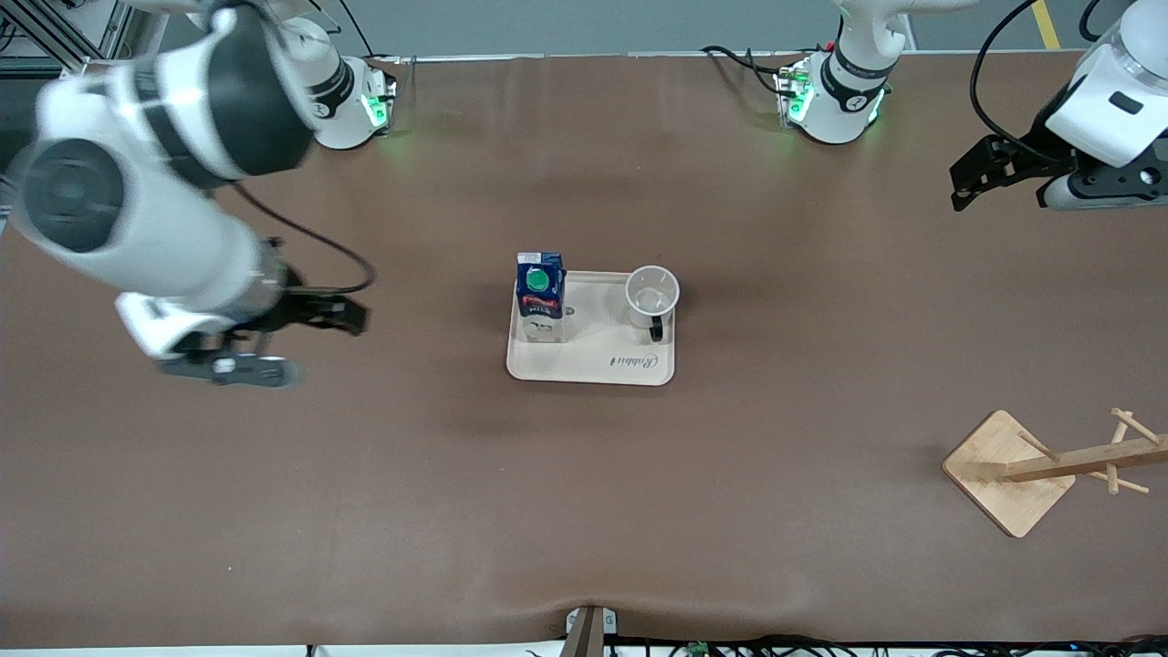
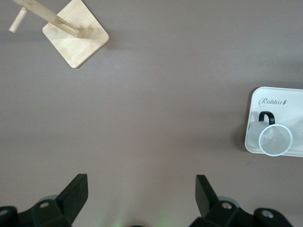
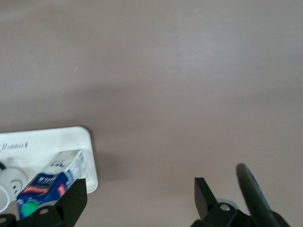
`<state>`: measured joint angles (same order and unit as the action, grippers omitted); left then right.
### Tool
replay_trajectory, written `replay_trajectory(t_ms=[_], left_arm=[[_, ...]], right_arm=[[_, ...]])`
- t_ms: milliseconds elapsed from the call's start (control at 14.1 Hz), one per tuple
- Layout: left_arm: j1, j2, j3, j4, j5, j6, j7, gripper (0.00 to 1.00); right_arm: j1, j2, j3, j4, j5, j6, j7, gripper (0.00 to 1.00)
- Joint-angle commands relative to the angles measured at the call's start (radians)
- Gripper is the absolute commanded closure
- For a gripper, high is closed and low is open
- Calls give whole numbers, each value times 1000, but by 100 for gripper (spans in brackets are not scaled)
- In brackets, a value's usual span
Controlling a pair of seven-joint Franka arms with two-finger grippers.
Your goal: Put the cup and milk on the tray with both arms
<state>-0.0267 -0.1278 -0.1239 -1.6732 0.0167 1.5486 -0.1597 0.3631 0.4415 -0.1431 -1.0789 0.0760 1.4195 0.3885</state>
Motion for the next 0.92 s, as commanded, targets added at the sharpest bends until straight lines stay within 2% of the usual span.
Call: replay_trajectory(t_ms=[0, 142, 355, 639, 852], left_arm=[[-1, -24, -2, -17, -14, 7, -3, 0], [-4, -24, -10, -23, -14, 7, -3, 0], [7, -24, -20, -25, -12, 2, -1, 0], [24, -29, -13, -25, -14, -8, 12, 0], [39, -27, -10, -11, -12, -13, 19, 0]], right_arm=[[-114, -50, 17, -21, -13, -13, -95, 0], [-203, -98, 17, -68, -10, -7, -233, 0], [-288, -248, 16, -258, -16, 50, -293, 0], [-299, -450, 17, -553, -30, 196, -293, 0], [-297, -484, 20, -611, -32, 154, -292, 0]])
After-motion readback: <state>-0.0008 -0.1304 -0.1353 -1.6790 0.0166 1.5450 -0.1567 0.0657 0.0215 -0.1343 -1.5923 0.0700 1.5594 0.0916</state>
